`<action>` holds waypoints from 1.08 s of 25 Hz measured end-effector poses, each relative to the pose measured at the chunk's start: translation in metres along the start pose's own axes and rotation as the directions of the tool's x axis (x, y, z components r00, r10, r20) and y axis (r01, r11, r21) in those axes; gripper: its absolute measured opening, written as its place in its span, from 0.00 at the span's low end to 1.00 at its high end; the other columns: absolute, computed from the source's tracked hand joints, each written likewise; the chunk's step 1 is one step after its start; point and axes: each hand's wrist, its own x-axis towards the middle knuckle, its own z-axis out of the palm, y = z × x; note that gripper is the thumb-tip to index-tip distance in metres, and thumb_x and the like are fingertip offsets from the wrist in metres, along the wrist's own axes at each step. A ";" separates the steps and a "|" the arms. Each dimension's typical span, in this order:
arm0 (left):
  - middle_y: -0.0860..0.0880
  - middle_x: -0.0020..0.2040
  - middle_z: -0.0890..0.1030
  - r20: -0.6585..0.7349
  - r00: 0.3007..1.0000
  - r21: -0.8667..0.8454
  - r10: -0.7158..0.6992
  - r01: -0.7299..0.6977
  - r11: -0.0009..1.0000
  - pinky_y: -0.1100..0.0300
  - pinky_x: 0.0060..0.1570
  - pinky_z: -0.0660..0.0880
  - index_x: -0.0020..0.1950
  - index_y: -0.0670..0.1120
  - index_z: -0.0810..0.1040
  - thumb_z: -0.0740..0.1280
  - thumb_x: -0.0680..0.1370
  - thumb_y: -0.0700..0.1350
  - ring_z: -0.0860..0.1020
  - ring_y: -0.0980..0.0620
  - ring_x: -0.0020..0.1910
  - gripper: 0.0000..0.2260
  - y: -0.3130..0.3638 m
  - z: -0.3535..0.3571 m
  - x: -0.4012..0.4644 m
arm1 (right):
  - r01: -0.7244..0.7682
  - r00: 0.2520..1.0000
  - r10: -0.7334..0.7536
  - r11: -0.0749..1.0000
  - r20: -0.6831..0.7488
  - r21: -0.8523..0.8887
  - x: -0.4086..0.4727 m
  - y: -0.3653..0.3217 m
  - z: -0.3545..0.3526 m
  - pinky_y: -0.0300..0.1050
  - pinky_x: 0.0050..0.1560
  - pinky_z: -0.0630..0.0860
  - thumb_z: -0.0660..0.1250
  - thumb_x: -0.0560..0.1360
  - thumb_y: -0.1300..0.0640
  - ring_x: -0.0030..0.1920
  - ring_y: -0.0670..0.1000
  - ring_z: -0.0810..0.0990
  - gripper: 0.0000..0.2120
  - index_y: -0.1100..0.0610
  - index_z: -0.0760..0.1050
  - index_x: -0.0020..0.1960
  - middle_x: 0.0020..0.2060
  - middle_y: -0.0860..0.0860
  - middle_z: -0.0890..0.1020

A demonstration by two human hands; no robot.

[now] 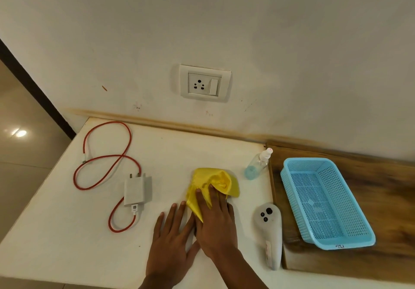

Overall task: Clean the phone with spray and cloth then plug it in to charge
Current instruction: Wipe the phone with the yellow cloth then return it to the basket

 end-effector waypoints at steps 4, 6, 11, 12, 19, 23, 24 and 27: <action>0.43 0.72 0.66 -0.003 1.000 0.014 0.001 -0.001 1.000 0.43 0.67 0.58 0.69 0.50 0.70 0.56 0.76 0.63 0.55 0.45 0.74 0.27 0.000 0.002 0.000 | 0.023 1.000 -0.023 1.000 0.014 -0.021 0.000 0.001 0.000 0.56 0.57 0.74 0.65 0.69 0.45 0.67 0.60 0.70 0.32 0.46 0.61 0.71 0.69 0.56 0.68; 0.43 0.72 0.65 -0.005 1.000 0.006 0.006 -0.006 1.000 0.43 0.67 0.57 0.68 0.49 0.71 0.56 0.75 0.63 0.54 0.45 0.74 0.27 0.000 0.002 0.001 | 0.020 1.000 -0.020 1.000 0.011 -0.021 0.000 0.001 0.000 0.56 0.57 0.74 0.65 0.69 0.44 0.66 0.60 0.71 0.32 0.47 0.61 0.71 0.69 0.56 0.69; 0.43 0.71 0.66 -0.036 0.999 -0.021 0.005 -0.005 1.000 0.44 0.67 0.57 0.67 0.49 0.71 0.51 0.77 0.63 0.57 0.45 0.73 0.27 0.002 -0.004 0.001 | 0.024 1.000 -0.024 0.999 0.011 -0.022 -0.001 0.002 0.000 0.56 0.60 0.73 0.56 0.71 0.43 0.67 0.60 0.70 0.29 0.48 0.61 0.72 0.69 0.56 0.69; 0.43 0.71 0.66 -0.036 0.999 -0.021 0.005 -0.006 1.000 0.44 0.67 0.57 0.67 0.49 0.71 0.51 0.77 0.63 0.57 0.45 0.73 0.27 0.003 -0.004 0.001 | 0.021 1.000 -0.021 0.999 0.010 -0.024 -0.001 0.002 0.000 0.57 0.60 0.72 0.56 0.71 0.43 0.67 0.61 0.70 0.29 0.48 0.61 0.72 0.69 0.56 0.69; 0.43 0.71 0.66 -0.010 1.000 -0.007 -0.012 0.012 1.000 0.44 0.67 0.56 0.69 0.50 0.67 0.50 0.77 0.64 0.56 0.45 0.73 0.27 0.002 -0.004 0.001 | 0.043 0.999 -0.043 0.999 -0.008 -0.005 -0.001 0.003 0.000 0.57 0.61 0.72 0.61 0.71 0.44 0.67 0.60 0.69 0.30 0.48 0.61 0.71 0.69 0.56 0.69; 0.43 0.71 0.66 -0.022 1.000 -0.001 -0.009 0.009 1.000 0.44 0.67 0.57 0.69 0.51 0.65 0.51 0.77 0.64 0.55 0.46 0.74 0.27 0.003 -0.003 0.001 | 0.066 0.998 -0.066 0.998 0.002 -0.009 0.000 0.006 -0.001 0.56 0.60 0.72 0.64 0.69 0.44 0.67 0.60 0.69 0.32 0.48 0.62 0.71 0.69 0.56 0.69; 0.43 0.71 0.66 -0.026 1.000 0.000 -0.010 0.010 1.000 0.44 0.66 0.58 0.69 0.51 0.65 0.51 0.77 0.64 0.54 0.46 0.74 0.27 0.003 -0.003 0.001 | 0.072 0.997 -0.072 0.997 0.002 -0.006 0.000 0.007 0.000 0.56 0.60 0.72 0.65 0.68 0.44 0.67 0.60 0.69 0.33 0.48 0.62 0.71 0.69 0.56 0.69; 0.43 0.71 0.66 -0.034 0.999 -0.004 -0.009 0.009 1.000 0.44 0.66 0.57 0.70 0.50 0.65 0.51 0.77 0.65 0.51 0.47 0.75 0.27 0.002 -0.004 0.002 | 0.116 0.993 -0.115 0.993 0.015 -0.023 -0.002 0.010 -0.002 0.57 0.59 0.73 0.64 0.67 0.43 0.67 0.59 0.70 0.35 0.49 0.61 0.72 0.68 0.56 0.70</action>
